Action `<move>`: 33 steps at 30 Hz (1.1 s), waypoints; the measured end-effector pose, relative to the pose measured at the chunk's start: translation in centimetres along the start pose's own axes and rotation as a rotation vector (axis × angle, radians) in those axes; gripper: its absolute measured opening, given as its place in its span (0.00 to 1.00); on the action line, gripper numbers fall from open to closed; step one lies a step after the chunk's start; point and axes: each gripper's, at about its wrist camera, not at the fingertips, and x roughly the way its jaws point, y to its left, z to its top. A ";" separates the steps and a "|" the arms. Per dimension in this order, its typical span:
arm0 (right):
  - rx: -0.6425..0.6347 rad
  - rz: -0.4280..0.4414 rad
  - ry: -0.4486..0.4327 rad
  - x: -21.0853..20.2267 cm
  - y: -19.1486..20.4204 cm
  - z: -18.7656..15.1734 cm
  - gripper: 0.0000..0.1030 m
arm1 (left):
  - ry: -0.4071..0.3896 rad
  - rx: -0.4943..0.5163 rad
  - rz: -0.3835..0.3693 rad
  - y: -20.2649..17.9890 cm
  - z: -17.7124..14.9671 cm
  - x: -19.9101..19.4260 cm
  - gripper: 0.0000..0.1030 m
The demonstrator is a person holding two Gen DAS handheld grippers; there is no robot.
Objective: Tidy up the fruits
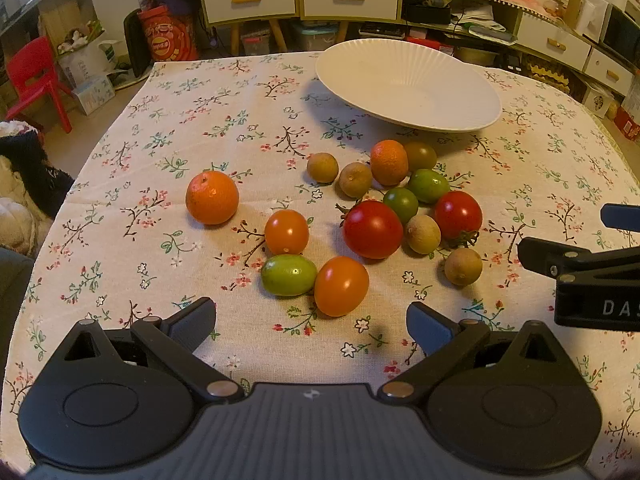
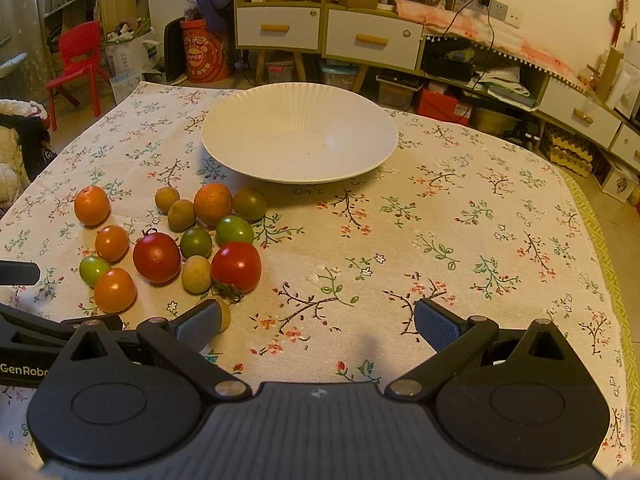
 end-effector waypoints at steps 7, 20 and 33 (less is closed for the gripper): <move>-0.003 0.002 0.000 -0.1 0.1 0.0 1.00 | 0.002 -0.003 -0.002 0.1 0.0 0.1 0.96; 0.025 0.052 0.028 1.4 -1.0 -0.4 0.98 | -0.007 -0.064 -0.089 2.5 -0.5 1.3 0.96; -0.019 0.212 0.065 2.3 0.3 -1.4 0.79 | 0.010 -0.060 -0.138 3.4 -1.3 2.5 0.96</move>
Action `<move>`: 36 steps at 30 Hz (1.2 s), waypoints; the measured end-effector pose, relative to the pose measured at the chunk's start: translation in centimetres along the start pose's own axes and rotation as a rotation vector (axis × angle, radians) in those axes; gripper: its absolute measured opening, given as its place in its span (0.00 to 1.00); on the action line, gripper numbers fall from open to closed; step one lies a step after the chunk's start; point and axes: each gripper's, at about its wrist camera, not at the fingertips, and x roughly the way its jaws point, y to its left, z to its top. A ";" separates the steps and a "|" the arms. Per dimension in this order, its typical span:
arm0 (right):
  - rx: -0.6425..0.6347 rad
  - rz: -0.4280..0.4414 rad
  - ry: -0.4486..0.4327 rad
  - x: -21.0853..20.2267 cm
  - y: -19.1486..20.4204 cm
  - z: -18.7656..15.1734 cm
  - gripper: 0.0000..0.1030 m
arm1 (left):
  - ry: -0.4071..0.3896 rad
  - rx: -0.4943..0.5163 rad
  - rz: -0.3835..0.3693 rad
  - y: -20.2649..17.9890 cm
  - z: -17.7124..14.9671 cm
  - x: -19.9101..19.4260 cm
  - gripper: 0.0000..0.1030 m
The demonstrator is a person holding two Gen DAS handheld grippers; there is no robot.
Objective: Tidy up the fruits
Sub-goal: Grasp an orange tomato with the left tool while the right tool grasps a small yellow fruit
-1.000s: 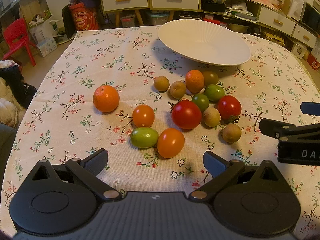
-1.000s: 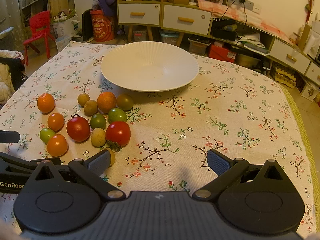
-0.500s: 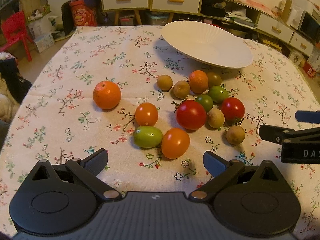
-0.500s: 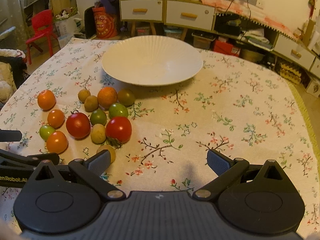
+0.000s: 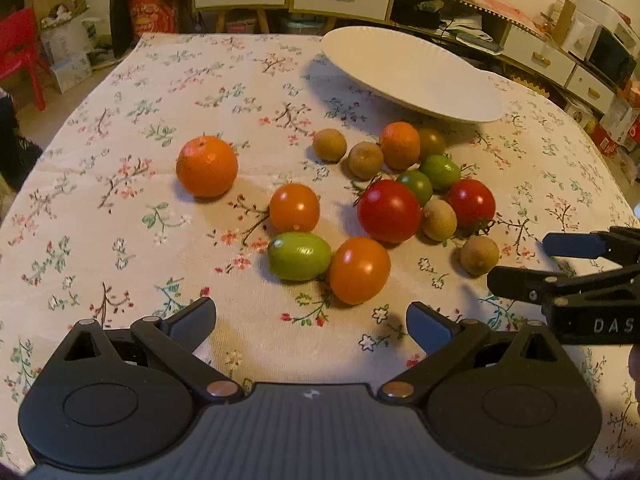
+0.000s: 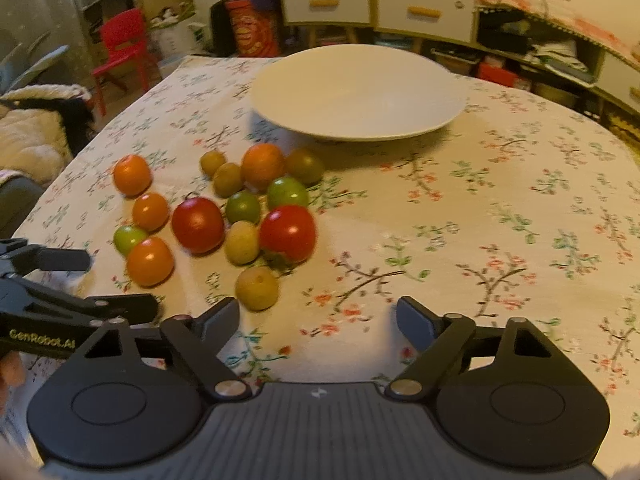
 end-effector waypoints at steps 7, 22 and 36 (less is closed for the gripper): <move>-0.050 0.029 -0.021 0.3 0.7 -0.2 0.65 | -0.049 -0.011 -0.040 0.4 -0.4 -0.4 0.89; -0.145 0.068 -0.050 0.6 2.4 -0.4 0.37 | -0.104 0.015 -0.142 -0.2 -0.5 -0.7 0.44; -0.190 0.025 -0.082 0.9 2.9 -0.5 0.23 | -0.129 0.045 -0.190 -0.5 -0.1 -0.2 0.27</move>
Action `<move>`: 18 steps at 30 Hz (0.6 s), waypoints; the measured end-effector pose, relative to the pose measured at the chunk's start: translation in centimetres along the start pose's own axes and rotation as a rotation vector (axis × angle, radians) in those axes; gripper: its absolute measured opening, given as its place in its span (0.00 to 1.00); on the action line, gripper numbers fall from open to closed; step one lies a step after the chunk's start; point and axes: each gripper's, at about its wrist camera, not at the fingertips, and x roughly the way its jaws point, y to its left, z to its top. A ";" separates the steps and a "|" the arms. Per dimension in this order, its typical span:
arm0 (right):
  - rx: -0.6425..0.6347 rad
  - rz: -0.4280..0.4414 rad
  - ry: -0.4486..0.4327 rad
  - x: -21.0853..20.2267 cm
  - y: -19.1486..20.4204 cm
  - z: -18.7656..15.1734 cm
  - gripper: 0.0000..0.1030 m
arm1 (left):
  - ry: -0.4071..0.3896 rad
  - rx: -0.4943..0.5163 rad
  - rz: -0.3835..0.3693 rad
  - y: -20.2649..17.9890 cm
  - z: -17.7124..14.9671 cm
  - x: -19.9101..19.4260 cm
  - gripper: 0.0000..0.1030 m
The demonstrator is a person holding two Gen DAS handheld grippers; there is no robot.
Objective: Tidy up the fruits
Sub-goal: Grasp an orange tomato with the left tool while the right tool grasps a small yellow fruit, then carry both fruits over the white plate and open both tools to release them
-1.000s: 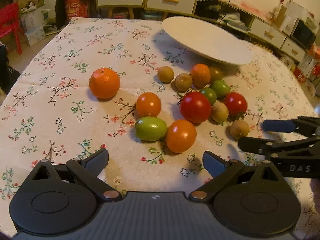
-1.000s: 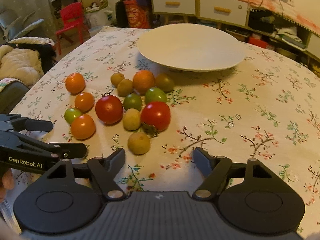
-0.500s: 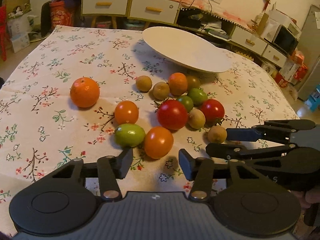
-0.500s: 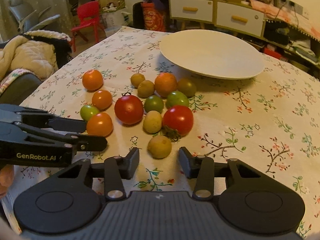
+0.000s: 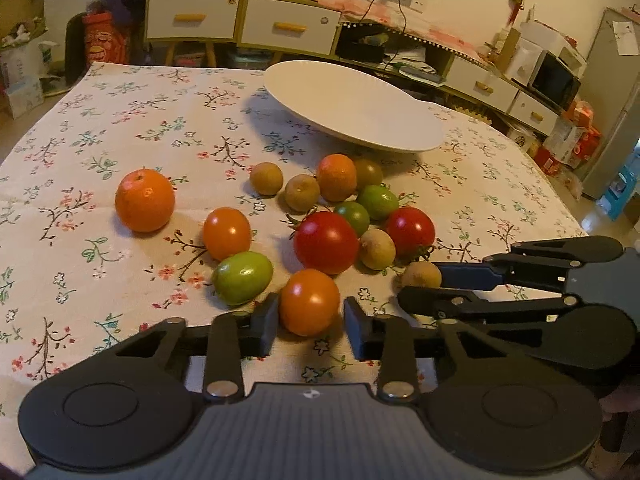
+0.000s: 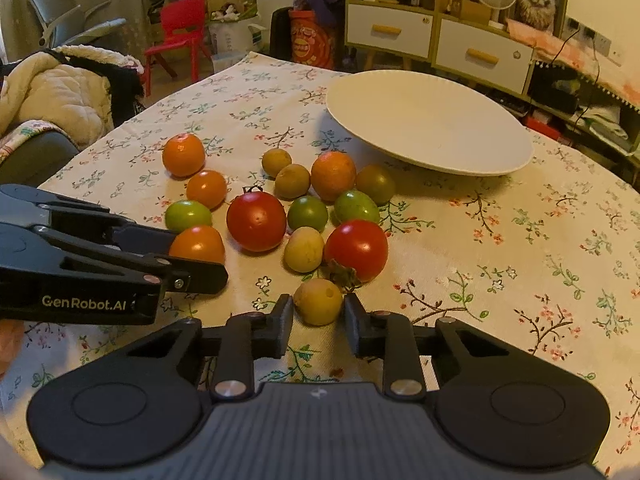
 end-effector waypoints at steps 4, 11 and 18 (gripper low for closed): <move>0.007 -0.005 -0.006 0.0 0.0 0.1 0.23 | 0.001 -0.003 -0.014 -0.2 0.0 -0.1 0.26; 0.051 0.005 -0.026 -0.8 -0.7 0.8 0.23 | -0.023 -0.005 -0.026 -0.5 0.5 -0.7 0.26; 0.089 0.010 -0.058 -1.8 -1.5 2.0 0.23 | -0.055 -0.025 -0.040 -0.8 1.8 -1.4 0.26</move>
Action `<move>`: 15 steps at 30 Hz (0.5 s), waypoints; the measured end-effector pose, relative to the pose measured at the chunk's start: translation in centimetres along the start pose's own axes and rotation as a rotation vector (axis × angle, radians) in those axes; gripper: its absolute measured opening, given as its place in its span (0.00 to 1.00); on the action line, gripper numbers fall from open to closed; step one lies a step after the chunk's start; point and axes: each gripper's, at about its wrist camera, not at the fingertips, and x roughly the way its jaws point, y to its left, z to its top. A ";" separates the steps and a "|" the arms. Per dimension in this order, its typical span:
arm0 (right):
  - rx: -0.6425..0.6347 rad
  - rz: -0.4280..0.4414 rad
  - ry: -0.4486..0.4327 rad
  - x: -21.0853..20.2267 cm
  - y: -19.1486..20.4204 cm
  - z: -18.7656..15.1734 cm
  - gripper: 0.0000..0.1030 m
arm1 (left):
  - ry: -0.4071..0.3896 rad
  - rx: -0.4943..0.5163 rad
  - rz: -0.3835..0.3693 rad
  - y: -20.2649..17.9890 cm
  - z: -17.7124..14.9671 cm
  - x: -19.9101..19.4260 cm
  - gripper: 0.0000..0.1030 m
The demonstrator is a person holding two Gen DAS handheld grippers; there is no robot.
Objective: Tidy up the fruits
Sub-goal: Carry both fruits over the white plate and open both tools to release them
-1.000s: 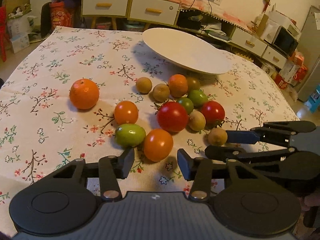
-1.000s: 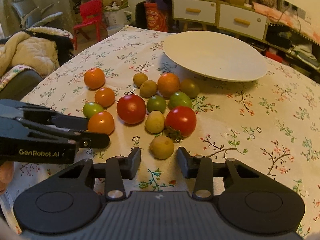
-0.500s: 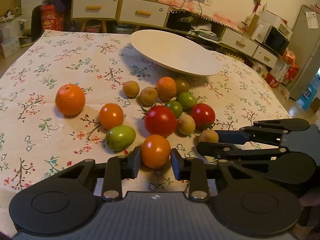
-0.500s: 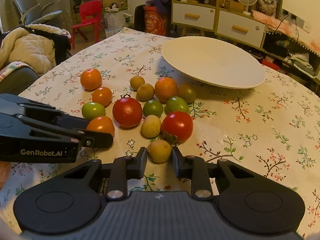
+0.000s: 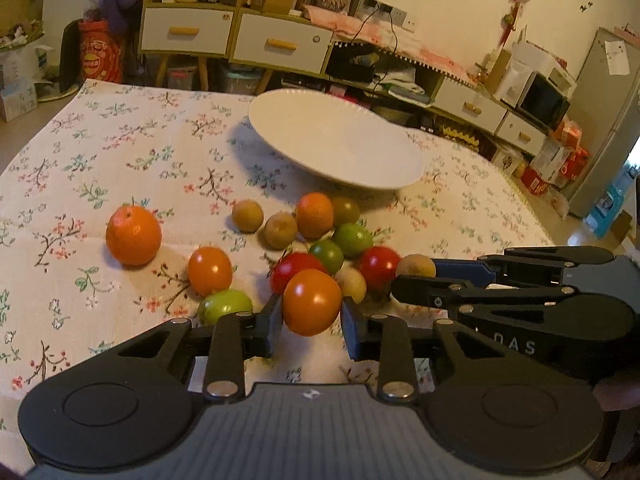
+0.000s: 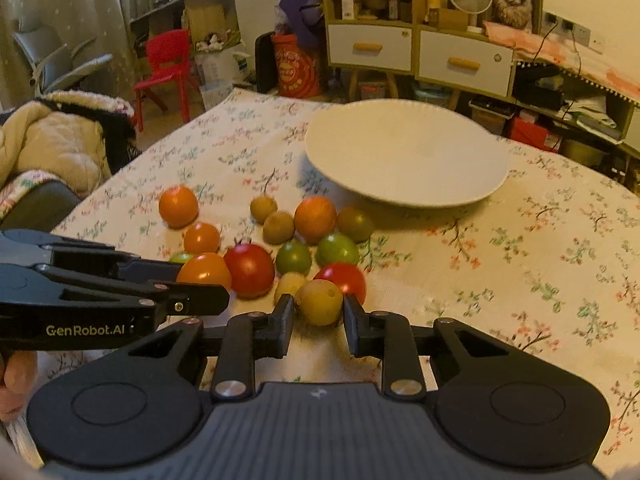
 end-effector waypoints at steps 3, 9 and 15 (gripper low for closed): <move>0.012 -0.010 -0.029 -0.5 -0.4 0.9 0.23 | -0.016 -0.006 -0.004 -0.3 0.5 -0.1 0.26; 0.025 -0.024 -0.067 -1.0 -1.5 2.3 0.23 | -0.055 -0.011 0.004 -0.7 2.4 -0.3 0.26; 0.067 -0.017 -0.061 -0.3 -3.5 3.8 0.23 | -0.069 -0.010 0.018 -0.8 4.4 0.8 0.26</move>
